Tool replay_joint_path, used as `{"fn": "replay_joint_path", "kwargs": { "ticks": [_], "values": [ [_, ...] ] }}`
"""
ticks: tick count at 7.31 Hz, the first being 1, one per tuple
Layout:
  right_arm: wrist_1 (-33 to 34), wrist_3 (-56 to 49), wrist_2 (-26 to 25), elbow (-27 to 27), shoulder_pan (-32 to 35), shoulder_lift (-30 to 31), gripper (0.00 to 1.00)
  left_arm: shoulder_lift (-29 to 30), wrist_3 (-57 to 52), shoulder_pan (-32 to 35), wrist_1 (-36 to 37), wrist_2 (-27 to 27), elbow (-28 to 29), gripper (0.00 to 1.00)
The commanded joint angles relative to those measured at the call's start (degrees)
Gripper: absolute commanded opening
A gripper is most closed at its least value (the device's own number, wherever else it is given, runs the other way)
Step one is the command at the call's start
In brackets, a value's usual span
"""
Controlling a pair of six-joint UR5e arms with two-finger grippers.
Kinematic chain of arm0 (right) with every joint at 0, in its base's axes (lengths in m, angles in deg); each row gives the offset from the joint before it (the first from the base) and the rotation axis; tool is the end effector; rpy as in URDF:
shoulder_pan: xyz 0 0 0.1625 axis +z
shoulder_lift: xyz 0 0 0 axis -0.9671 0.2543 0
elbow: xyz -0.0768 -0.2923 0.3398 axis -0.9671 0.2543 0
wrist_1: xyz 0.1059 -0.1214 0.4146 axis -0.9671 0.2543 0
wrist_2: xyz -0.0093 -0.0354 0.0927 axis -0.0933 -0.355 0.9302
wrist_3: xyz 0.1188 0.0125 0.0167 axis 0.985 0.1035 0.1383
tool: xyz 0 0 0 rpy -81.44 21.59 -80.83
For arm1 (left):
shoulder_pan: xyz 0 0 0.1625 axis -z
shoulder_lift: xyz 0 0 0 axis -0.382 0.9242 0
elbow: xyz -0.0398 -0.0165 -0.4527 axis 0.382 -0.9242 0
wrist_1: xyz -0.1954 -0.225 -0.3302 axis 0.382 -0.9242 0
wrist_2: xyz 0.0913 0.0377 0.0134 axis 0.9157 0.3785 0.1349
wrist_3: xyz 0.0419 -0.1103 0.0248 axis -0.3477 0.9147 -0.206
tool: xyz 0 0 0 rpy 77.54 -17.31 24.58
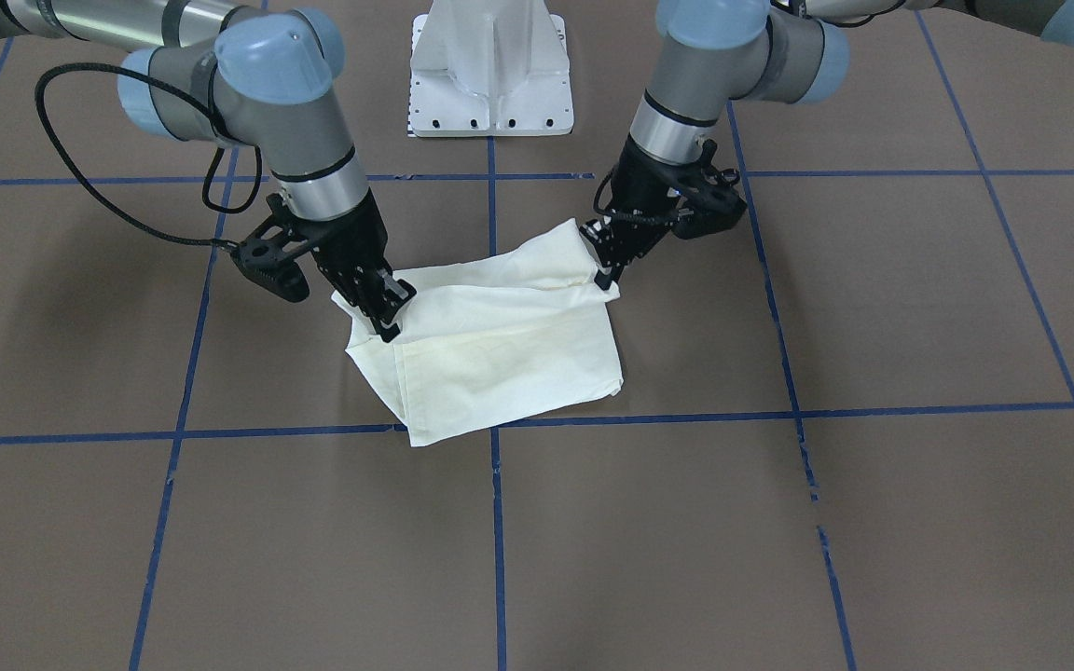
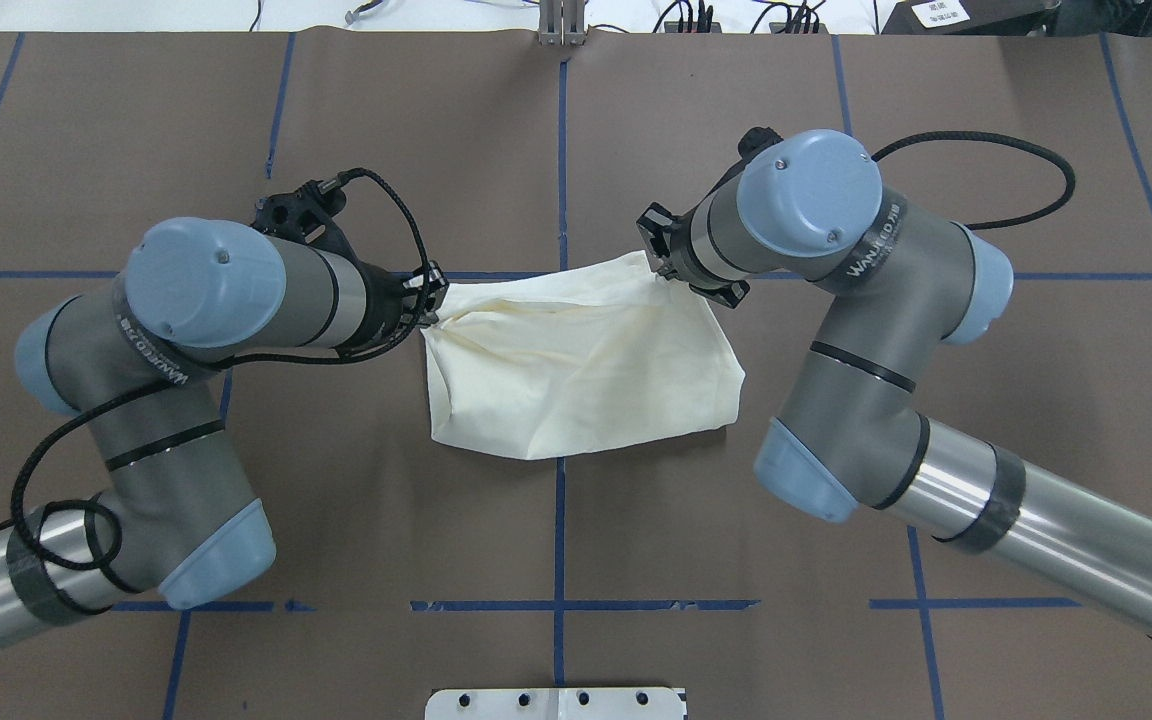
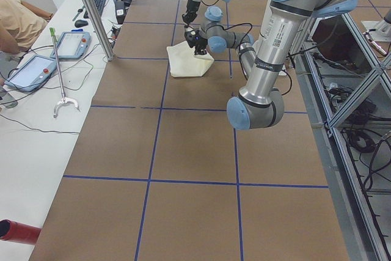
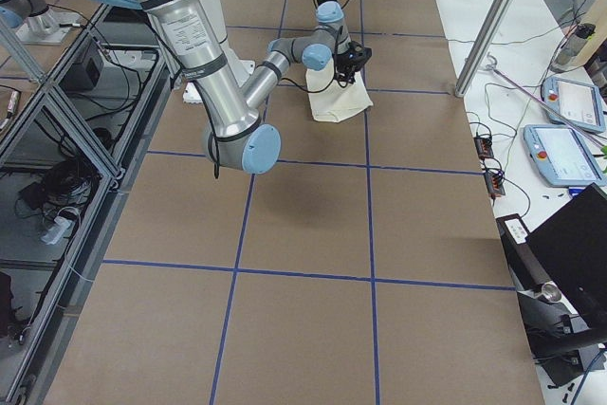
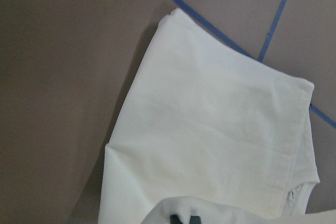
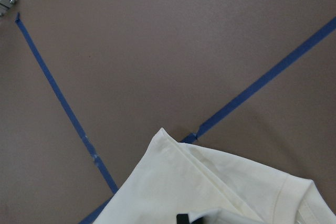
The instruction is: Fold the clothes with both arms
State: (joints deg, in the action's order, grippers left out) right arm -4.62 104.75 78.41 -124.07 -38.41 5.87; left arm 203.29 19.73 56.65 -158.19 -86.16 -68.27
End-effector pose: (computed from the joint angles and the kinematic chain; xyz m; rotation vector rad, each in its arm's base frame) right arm -0.5277 -0.5347 0.2439 0.0000 -0.9875 0.7695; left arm 0.5083 -0.4859 0.2539 0.1033 1.1024 -0.6150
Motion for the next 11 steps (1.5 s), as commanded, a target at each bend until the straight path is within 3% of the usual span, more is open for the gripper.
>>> {"fn": "replay_joint_path", "kwargs": {
  "ticks": [1,3,4,6,7,10,11],
  "values": [
    [-6.3,-0.1,2.1,12.9,1.5,-5.6,0.00,3.3,-2.2,2.8,-4.7,0.1,9.2,0.00],
    [-6.5,-0.9,3.6,16.2,2.3,-6.4,0.00,5.8,-3.2,3.9,-11.3,0.2,16.6,0.00],
    [-6.5,-1.4,3.5,16.5,2.3,-6.8,0.00,5.9,-7.0,6.4,-14.9,-0.5,16.7,0.24],
    [-6.5,-1.5,3.6,16.7,2.3,-6.8,0.00,-2.4,-10.3,7.4,-17.1,-7.3,5.7,0.27],
    [-6.5,-1.5,3.6,16.6,2.4,-7.5,0.00,-6.5,-10.6,7.1,-17.9,-7.3,3.6,0.00],
    [-6.5,-2.0,4.1,16.6,3.2,-8.0,0.00,-7.8,-12.2,1.4,-25.3,-6.7,9.7,0.00],
    [-6.5,-2.2,4.1,16.6,3.3,-8.0,0.00,-7.8,-12.1,1.4,-35.0,-6.3,13.9,0.00]
  ]
}}
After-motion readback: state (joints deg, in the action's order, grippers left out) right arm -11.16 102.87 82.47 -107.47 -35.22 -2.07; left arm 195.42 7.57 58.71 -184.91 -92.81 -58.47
